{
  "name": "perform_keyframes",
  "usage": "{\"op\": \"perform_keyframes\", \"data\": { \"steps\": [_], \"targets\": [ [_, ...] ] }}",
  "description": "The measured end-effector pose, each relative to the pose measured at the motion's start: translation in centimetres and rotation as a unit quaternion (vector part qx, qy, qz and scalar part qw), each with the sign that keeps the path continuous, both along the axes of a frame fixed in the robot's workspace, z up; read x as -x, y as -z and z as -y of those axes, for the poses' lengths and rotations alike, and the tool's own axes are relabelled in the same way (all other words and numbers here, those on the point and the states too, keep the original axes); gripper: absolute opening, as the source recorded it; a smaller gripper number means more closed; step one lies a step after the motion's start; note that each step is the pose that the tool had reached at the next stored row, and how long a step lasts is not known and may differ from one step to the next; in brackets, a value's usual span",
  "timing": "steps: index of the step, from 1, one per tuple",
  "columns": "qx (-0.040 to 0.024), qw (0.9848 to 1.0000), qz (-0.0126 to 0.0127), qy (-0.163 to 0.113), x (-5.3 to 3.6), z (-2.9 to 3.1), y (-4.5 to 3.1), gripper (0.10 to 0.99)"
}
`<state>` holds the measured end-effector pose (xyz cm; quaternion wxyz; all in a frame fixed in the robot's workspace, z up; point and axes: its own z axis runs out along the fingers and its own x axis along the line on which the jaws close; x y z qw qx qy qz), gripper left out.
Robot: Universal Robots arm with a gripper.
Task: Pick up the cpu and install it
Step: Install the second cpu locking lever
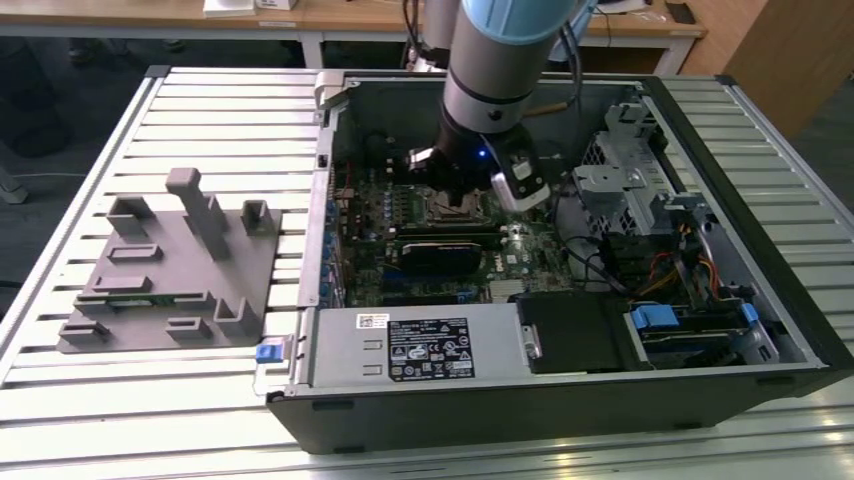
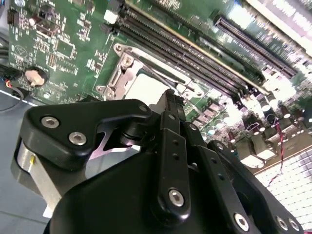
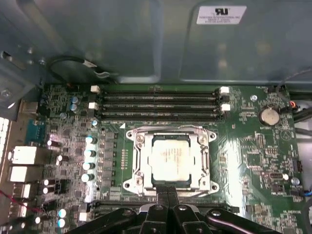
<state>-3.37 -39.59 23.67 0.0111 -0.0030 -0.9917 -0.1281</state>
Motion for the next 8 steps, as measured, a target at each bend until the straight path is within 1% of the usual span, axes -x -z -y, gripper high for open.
{"op": "perform_keyframes", "data": {
  "steps": [3,5,8],
  "targets": [
    [0.0,1.0,-0.0001,0.001,-0.01,0.38,0.0,0.106],
    [-0.0001,1.0,-0.0001,0.001,0.03,0.48,0.05,0.106],
    [0.0,1.0,-0.0001,0.001,0.55,0.5,0.2,0.106]
  ]
}}
